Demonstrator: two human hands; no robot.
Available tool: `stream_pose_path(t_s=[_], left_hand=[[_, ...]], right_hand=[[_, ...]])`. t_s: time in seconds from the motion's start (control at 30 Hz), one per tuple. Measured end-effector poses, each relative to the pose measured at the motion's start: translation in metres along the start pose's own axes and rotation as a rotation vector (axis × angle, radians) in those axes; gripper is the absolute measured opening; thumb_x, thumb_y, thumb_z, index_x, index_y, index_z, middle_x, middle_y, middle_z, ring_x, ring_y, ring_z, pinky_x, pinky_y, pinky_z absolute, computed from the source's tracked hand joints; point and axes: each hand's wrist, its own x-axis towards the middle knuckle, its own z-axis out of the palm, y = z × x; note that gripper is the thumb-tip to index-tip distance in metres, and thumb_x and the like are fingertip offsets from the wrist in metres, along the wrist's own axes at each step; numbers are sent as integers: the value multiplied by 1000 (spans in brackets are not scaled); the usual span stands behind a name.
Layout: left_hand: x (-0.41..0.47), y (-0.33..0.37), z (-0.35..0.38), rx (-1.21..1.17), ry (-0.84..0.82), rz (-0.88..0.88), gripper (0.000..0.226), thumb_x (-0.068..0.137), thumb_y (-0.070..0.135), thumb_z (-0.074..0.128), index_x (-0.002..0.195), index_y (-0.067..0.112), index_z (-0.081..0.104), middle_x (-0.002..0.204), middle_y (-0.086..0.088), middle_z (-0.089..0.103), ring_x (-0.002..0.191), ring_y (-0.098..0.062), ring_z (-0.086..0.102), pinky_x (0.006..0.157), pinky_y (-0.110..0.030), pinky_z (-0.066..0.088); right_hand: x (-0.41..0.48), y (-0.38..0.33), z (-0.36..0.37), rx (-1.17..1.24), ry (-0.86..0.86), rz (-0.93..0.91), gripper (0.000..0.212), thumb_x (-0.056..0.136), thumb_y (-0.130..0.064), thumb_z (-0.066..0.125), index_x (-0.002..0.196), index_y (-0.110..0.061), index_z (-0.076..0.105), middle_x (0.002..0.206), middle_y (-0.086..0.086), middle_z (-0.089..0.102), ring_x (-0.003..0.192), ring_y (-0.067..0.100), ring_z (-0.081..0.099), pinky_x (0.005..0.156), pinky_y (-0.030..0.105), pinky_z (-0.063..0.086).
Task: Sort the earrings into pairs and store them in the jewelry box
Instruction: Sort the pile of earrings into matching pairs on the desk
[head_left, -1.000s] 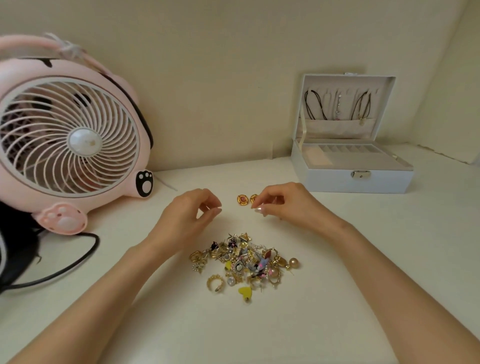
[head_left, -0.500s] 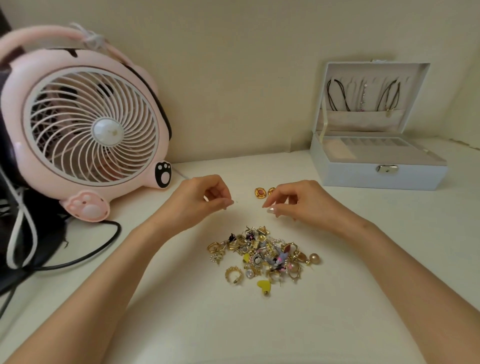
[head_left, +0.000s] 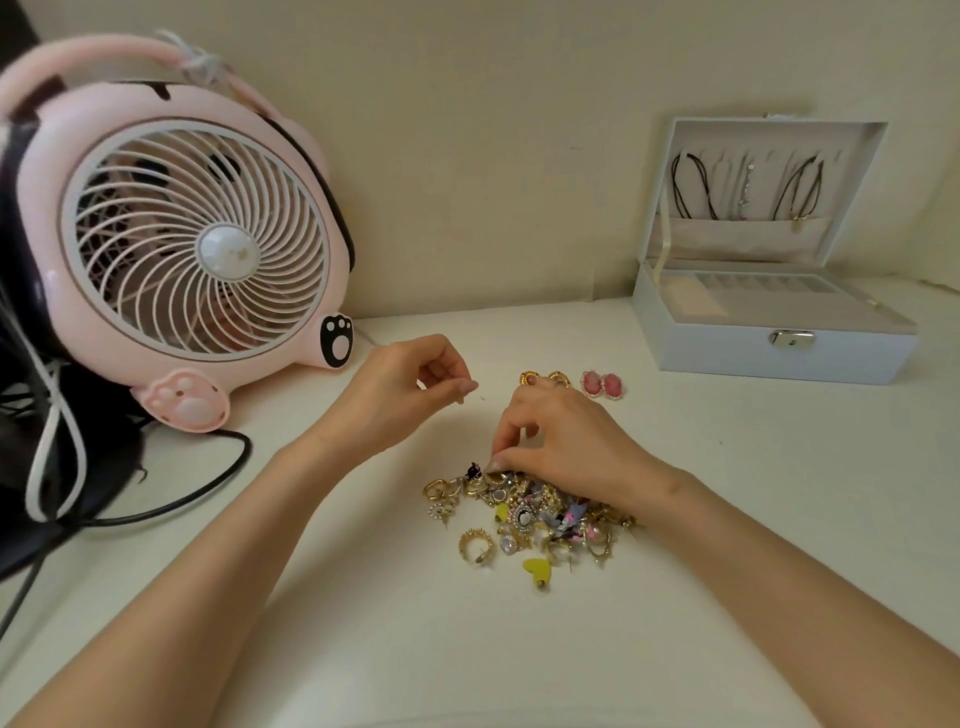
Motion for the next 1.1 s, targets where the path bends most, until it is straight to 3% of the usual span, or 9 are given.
stream_pose_path(t_s=[0.2, 0.27, 0.37, 0.57, 0.77, 0.93, 1.03, 1.1], left_hand=[[0, -1, 1, 5, -16, -6, 7, 85, 22, 65, 83, 16, 64, 73, 7, 67, 68, -1, 56, 61, -8, 40], [0, -1, 1, 11, -24, -6, 7, 85, 22, 64, 82, 16, 64, 73, 7, 67, 68, -1, 56, 60, -8, 40], [0, -1, 3, 10, -45, -5, 7, 85, 23, 65, 80, 18, 64, 72, 8, 67, 67, 0, 56, 60, -8, 40], [-1, 0, 4, 31, -75, 2, 9, 84, 24, 66, 77, 19, 62, 71, 8, 64, 65, -1, 53, 59, -10, 39], [-2, 2, 6, 34, -91, 18, 9, 80, 22, 70, 77, 19, 62, 74, 10, 63, 69, -1, 54, 61, -11, 41], [-6, 9, 14, -19, -271, 125, 13, 76, 35, 73, 80, 26, 65, 81, 9, 63, 80, -6, 54, 72, -21, 43], [-9, 11, 23, 16, -429, 217, 27, 69, 54, 67, 89, 35, 66, 89, 13, 58, 93, -8, 50, 80, -20, 41], [-11, 11, 26, 47, -507, 229, 28, 68, 53, 71, 93, 41, 64, 91, 16, 53, 97, -6, 46, 84, -18, 38]], right_hand=[[-4, 4, -19, 387, 146, 100, 9, 78, -28, 73, 74, -20, 69, 77, -11, 68, 76, -1, 57, 75, 17, 40], [-4, 9, -26, 542, 175, 133, 11, 79, -24, 72, 76, -15, 67, 77, -7, 71, 74, 3, 63, 77, 23, 45], [-4, 13, -32, 717, 134, 143, 10, 86, -10, 65, 79, -7, 59, 81, 5, 74, 70, 13, 67, 66, 23, 53], [-4, 20, -45, 799, 132, 215, 6, 84, -5, 64, 80, -4, 60, 68, 8, 69, 57, 17, 65, 56, 24, 54], [-4, 25, -52, 856, 110, 225, 11, 86, -3, 62, 95, 0, 66, 73, 10, 69, 59, 18, 67, 58, 25, 57], [-5, 26, -53, 861, 104, 229, 13, 86, 1, 60, 98, 2, 65, 73, 8, 69, 62, 19, 68, 58, 25, 57], [-5, 27, -52, 851, 95, 236, 13, 87, 2, 59, 99, 3, 65, 72, 7, 69, 62, 19, 68, 58, 24, 57], [-5, 27, -51, 839, 88, 237, 13, 87, 2, 59, 98, 3, 65, 72, 6, 68, 63, 19, 68, 59, 24, 57]])
